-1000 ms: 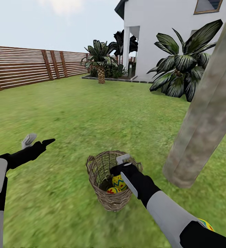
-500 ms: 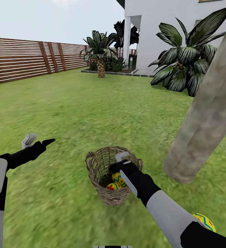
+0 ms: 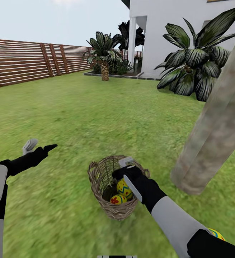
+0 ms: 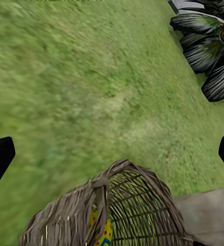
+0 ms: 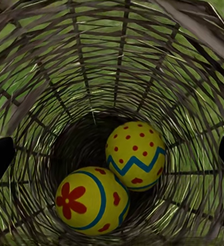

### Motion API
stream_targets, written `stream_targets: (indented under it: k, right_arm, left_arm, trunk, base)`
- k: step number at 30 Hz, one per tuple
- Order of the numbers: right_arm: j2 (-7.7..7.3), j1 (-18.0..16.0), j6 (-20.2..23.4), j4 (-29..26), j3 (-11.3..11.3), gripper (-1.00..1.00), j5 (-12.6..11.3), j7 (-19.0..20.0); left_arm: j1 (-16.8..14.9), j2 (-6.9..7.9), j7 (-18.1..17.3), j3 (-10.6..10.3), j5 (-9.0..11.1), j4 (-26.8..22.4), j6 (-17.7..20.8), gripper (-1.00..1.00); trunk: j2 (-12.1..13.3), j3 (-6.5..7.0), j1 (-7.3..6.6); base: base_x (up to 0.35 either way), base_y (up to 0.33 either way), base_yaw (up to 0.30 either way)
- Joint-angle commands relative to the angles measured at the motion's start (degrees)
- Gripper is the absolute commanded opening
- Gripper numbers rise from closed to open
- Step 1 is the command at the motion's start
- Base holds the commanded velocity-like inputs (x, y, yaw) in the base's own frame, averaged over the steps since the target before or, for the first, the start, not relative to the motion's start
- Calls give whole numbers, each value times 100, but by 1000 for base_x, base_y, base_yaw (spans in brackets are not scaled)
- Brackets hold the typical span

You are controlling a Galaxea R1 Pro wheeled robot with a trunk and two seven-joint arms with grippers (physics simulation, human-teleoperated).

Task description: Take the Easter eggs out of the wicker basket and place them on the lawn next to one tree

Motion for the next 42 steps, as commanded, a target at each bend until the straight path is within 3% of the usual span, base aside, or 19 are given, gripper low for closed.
stream_targets:
  k: [1, 4, 11, 17, 28, 30, 34, 42]
  right_arm:
    - [0, -9, 197, -3, 14, 100, -59, -41]
    - [0, -117, 545, 167, 14, 100, -272, -67]
    - [0, -653, 623, 1295, 22, 100, -935, -126]
    - [0, -970, 982, 1401, 23, 100, -990, -464]
    - [0, -1227, 1281, 1528, 32, 100, -1023, -520]
    - [0, -1236, 1281, 1565, 32, 100, -1303, -520]
    - [0, -1238, 1275, 1571, 56, 100, -1610, -521]
    - [0, -1235, 1221, 1571, 237, 100, -1698, -436]
  left_arm:
    - [-4, -2, -49, 10, -45, -1, 28, 100]
    - [-4, -3, -34, 10, -45, -2, 28, 100]
    - [-4, -9, -19, 10, -44, 1, 28, 100]
    - [-4, -11, -19, 10, -45, -2, 28, 100]
    - [-4, -12, -25, 0, -43, -8, 28, 100]
    - [-4, -12, -27, 2, -42, -8, 28, 100]
    - [-6, -12, -28, 8, -25, -11, 32, 100]
    - [-5, -12, -26, 9, -11, -8, 29, 100]
  trunk:
    - [-2, -5, 0]
    - [-2, -5, 0]
    - [-2, -5, 0]
    - [-2, -5, 0]
    - [-2, -5, 0]
    - [-2, -5, 0]
    - [-2, -5, 0]
    - [-2, -5, 0]
  base:
    - [38, 0, 0]
    - [12, 0, 0]
    - [1, 0, 0]
    - [0, 0, 0]
    - [0, 0, 0]
    - [0, 0, 0]
    - [0, 0, 0]
    - [0, 0, 0]
